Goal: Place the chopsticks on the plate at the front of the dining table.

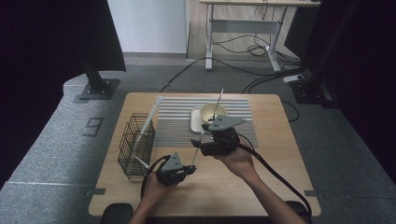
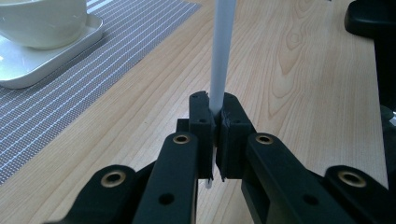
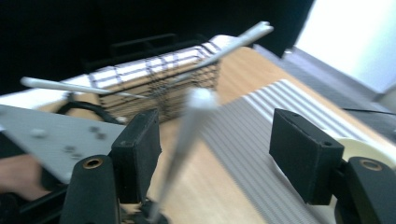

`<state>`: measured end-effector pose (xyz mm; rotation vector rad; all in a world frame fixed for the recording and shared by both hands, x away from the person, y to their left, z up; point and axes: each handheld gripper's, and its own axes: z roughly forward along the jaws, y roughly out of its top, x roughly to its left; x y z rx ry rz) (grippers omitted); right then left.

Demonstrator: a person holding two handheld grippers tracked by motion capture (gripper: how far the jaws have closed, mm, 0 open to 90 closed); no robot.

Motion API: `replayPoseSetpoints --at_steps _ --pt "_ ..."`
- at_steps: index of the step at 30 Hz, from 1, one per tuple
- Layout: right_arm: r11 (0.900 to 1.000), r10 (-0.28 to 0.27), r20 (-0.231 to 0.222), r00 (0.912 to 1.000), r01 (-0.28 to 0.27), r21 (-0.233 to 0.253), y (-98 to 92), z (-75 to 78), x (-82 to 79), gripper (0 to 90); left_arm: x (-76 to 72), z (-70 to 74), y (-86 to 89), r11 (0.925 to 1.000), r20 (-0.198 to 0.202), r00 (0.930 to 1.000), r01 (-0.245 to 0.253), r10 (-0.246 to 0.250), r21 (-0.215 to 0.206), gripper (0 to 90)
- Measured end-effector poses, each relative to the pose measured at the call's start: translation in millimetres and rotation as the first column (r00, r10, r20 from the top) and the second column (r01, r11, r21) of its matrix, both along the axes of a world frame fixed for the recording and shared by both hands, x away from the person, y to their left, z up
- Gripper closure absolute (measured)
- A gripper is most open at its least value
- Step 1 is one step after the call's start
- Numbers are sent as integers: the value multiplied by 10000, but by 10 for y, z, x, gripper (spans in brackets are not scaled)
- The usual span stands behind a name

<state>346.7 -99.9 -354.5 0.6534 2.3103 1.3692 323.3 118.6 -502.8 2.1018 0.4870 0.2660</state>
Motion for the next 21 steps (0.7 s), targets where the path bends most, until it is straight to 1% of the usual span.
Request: replayPoseSetpoints --at_steps 1,2,5,7,8,9,17,18,20,21 --pt "9997 -262 106 9996 262 -11 -49 9 27 324 0 0 0 10000 -3 10000 -18 18 -28 855" --pt "9997 -262 106 9996 262 -11 -49 9 27 324 1 0 1 10000 -17 10000 -24 24 -65 855" --pt "9987 -513 218 9984 514 -50 -129 2 58 324 0 1 4 10000 13 10000 -55 55 -75 855" --pt "9979 -648 189 9977 649 -19 -183 -13 77 324 -2 1 3 9999 17 10000 -73 73 -79 855" --pt "9967 -804 192 9966 805 -33 -233 -36 98 324 -3 0 3 9999 28 10000 -84 84 -75 855" --pt "9967 -804 192 9966 805 -33 -233 -36 98 324 -1 0 4 9999 47 9999 -93 93 -63 855" --pt "9911 -1328 -35 9911 1328 59 -442 -168 217 324 -2 9 22 9996 144 9997 -210 213 -192 855" --pt "9894 -1448 -110 9894 1449 72 -493 -210 251 325 -3 11 26 9996 158 9996 -221 224 -201 855" --pt "9879 -1546 -196 9878 1548 82 -539 -256 284 325 -3 15 33 9995 173 9995 -247 251 -215 855" --pt "9879 -1546 -196 9878 1548 82 -539 -256 284 325 -2 17 36 9995 194 9995 -253 256 -194 855"
